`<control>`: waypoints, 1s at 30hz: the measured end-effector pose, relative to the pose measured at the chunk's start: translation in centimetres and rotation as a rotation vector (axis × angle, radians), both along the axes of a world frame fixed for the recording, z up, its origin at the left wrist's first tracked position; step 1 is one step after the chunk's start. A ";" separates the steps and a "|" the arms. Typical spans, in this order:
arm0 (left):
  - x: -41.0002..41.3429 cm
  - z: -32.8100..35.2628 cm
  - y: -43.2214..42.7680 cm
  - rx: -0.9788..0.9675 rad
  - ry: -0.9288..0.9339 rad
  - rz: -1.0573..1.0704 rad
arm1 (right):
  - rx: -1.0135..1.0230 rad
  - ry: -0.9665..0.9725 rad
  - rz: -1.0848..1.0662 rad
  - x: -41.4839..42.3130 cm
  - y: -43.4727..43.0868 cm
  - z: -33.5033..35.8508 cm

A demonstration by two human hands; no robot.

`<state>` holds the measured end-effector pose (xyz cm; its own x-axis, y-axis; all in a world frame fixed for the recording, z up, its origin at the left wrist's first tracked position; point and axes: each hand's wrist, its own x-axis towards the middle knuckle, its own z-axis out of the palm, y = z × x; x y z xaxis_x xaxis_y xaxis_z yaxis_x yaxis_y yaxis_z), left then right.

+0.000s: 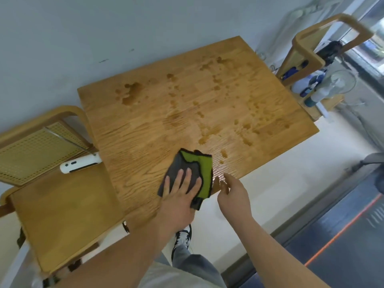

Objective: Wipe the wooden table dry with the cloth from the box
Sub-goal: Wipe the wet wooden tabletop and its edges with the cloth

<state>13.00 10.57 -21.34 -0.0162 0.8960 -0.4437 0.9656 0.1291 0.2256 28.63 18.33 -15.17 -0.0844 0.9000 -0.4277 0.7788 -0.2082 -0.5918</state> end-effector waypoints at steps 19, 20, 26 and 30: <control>-9.5 -0.1 -7.5 -0.032 -0.062 0.518 | 0.010 -0.200 0.657 -10.9 -1.0 -2.2; -8.5 -0.6 -7.7 -0.030 -0.053 0.490 | -0.001 -0.217 0.667 -11.0 -0.6 -2.0; -8.8 -2.3 -10.9 -0.009 -0.025 -0.085 | -0.024 -0.198 0.662 -12.0 1.9 -0.9; -15.0 -0.9 -6.1 -0.009 0.041 -0.006 | -0.015 -0.148 0.589 -12.1 2.9 -0.9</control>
